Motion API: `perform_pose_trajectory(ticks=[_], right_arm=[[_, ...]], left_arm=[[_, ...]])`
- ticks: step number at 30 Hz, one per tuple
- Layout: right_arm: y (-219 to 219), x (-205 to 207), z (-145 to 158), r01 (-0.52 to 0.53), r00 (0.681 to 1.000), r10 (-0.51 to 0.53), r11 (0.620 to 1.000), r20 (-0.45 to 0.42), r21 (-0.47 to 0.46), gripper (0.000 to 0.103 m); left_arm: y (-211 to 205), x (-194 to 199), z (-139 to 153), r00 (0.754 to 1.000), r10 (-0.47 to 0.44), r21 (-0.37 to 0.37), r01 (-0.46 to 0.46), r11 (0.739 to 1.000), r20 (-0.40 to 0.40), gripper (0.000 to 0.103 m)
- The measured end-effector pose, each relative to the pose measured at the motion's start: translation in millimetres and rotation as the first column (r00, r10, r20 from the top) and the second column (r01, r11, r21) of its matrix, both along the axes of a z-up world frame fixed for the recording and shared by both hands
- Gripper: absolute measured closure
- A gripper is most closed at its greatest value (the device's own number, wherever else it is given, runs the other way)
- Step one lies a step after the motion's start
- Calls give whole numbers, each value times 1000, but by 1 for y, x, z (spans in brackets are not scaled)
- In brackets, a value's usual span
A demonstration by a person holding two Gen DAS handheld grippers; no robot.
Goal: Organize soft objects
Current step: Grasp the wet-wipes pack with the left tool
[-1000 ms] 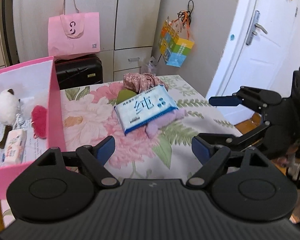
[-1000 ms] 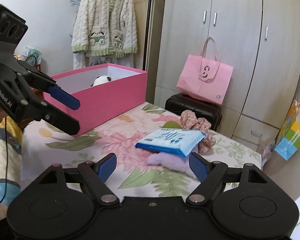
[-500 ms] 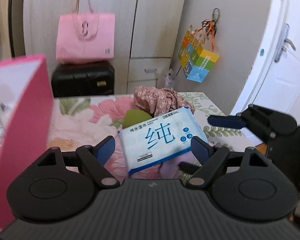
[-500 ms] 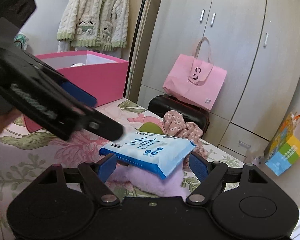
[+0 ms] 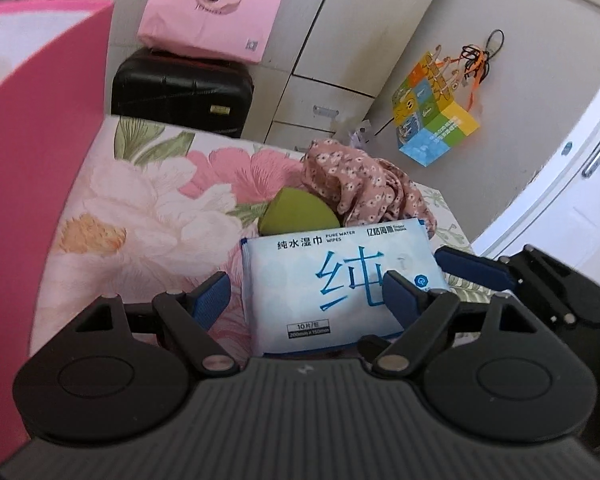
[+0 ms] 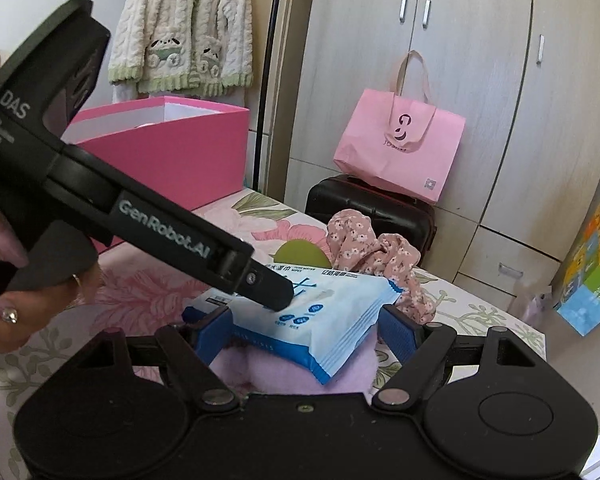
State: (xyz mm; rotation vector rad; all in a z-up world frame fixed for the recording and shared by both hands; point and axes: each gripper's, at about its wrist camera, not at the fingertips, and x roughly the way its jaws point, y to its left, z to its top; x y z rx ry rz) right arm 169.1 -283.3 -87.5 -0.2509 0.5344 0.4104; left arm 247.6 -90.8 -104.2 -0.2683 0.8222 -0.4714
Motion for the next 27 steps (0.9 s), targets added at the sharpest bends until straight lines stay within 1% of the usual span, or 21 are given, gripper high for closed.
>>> perform_pose_trajectory(ticks=[2,4,8,13,16,19,22,27], right_arm=[[1,2,-3,2,1000,-2,1000,-11,-2,19],[2,3,-6,-1,1000,1,1000,-21,9,19],[8,1,-8,3,1000,-3,1000,-5,-16,25],[15,-1,-8,18,1000,-18,999,0,-46,31],[21,-3,-10,31,999,-30,998,14,-63,31],[25,-6,-13,51,998,-49,996,28,-78,31],[28,-6,-17,60,998,-56,994,40,-95,25],[33,-11,-19,97,994,-92,992,64,-85,25]], left_arm=[[3,3,-4,999,3,-39,-4,999,-37,21],[7,5,-10,998,-1,-90,-5,996,-70,24],[6,1,-10,998,10,-85,-15,996,-66,33],[8,1,-12,997,11,-115,-20,993,-82,36],[8,-4,-13,997,11,-120,-20,993,-74,37],[6,-12,-13,999,-2,-117,-2,993,-35,37],[5,-17,-13,1000,-5,-122,3,992,-15,37],[1,-27,-8,999,-12,-79,15,997,40,37]])
